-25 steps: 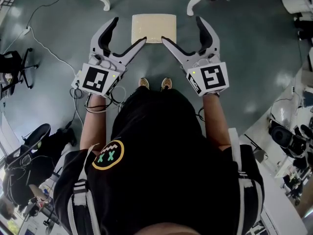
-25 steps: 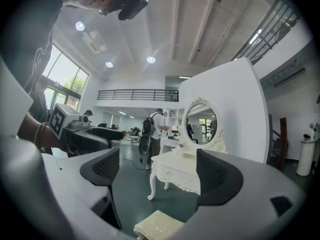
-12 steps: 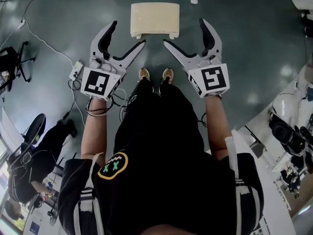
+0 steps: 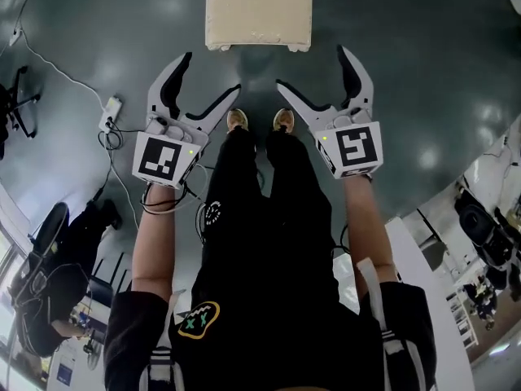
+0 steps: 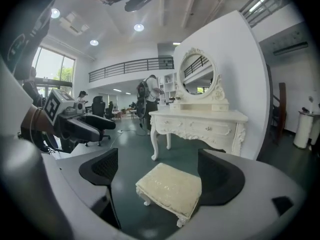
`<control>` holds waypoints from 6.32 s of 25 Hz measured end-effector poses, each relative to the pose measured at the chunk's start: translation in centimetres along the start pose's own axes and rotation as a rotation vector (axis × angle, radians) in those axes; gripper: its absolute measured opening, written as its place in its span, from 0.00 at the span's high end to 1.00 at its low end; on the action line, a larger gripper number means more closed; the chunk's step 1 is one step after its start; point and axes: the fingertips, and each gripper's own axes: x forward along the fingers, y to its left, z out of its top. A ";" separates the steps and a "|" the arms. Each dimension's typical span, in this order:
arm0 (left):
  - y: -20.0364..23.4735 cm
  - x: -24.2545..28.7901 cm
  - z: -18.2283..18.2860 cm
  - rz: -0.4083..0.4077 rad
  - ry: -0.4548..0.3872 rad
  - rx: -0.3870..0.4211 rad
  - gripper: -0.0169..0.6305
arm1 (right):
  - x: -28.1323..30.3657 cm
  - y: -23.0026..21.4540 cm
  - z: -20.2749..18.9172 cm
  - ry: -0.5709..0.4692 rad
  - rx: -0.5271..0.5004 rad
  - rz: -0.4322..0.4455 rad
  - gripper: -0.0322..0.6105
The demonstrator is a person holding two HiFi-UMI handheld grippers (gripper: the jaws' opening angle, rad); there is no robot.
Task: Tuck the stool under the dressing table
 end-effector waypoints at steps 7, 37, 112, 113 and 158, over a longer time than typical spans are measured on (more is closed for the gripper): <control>4.7 7.5 -15.6 0.038 0.145 -0.093 0.35 | 8.3 -4.9 -14.9 0.165 0.024 -0.057 0.16; 13.9 17.8 -40.6 0.201 0.521 -0.191 0.32 | 22.2 -9.6 -37.2 0.540 0.119 -0.084 0.29; 22.0 27.0 -39.3 0.346 0.477 -0.197 0.37 | 31.8 -16.9 -33.9 0.454 0.113 -0.188 0.26; 22.5 27.4 -39.2 0.352 0.478 -0.198 0.37 | 32.4 -17.3 -33.8 0.452 0.115 -0.190 0.26; 32.8 38.4 -34.5 0.510 0.394 -0.356 0.41 | 42.2 -27.8 -29.4 0.411 0.301 -0.382 0.27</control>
